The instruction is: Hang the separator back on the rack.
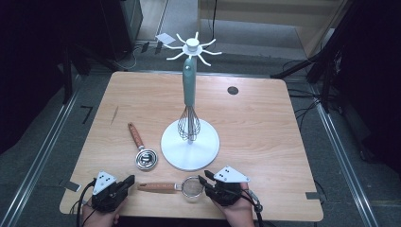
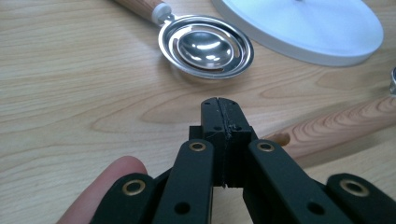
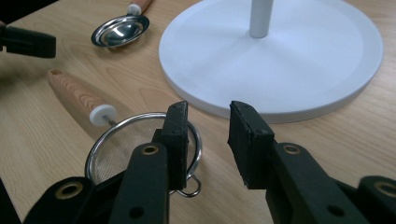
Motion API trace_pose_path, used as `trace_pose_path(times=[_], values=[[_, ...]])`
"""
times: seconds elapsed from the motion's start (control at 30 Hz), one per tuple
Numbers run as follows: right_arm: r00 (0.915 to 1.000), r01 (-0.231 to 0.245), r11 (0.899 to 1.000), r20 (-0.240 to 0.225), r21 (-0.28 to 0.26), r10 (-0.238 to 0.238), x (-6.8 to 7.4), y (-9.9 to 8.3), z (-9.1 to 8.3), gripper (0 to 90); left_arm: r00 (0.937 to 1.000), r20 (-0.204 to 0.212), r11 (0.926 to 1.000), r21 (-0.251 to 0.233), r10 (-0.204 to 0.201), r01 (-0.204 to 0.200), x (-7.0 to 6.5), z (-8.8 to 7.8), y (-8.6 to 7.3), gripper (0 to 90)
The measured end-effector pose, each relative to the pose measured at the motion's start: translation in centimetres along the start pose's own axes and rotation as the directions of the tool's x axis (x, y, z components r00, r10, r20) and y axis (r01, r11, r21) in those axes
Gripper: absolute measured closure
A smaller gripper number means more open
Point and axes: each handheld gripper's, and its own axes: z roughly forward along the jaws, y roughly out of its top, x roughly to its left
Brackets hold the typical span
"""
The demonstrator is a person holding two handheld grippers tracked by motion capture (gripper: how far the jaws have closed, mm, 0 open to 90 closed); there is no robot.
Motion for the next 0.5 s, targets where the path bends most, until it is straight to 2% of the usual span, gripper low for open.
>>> trace_pose_path(times=[0.07,0.2,0.3,0.33,0.4,0.5], values=[[0.9999,0.000,1.000,-0.011,0.009,0.000,0.2,0.0,0.2,67.9,1.0000,0.004,1.0000,-0.005,-0.006,0.006,-0.3,0.3,0.2,90.0],[1.0000,-0.001,0.998,0.000,0.059,0.001,0.5,-0.3,0.8,67.2,0.9999,0.005,0.9999,0.003,0.012,-0.012,-0.9,1.0,0.4,90.0],[0.9995,-0.031,0.996,0.012,0.088,0.030,0.5,-0.6,1.1,64.2,0.9999,0.004,0.9999,-0.006,0.015,-0.015,-0.9,1.1,0.6,90.0],[0.9986,-0.053,0.994,0.000,0.093,0.053,0.2,-0.7,1.2,64.7,0.9999,0.009,0.9998,-0.010,0.015,-0.015,-0.8,1.2,0.7,90.0],[0.9987,-0.049,0.994,-0.006,0.096,0.050,0.2,-0.7,1.2,65.0,0.9996,0.029,0.9999,-0.012,0.005,-0.005,-0.6,1.3,0.8,90.0],[0.9987,-0.044,0.994,-0.022,0.102,0.046,0.1,-0.6,1.3,69.0,0.9996,0.028,0.9999,-0.013,0.008,-0.008,-0.7,1.5,0.9,90.0]])
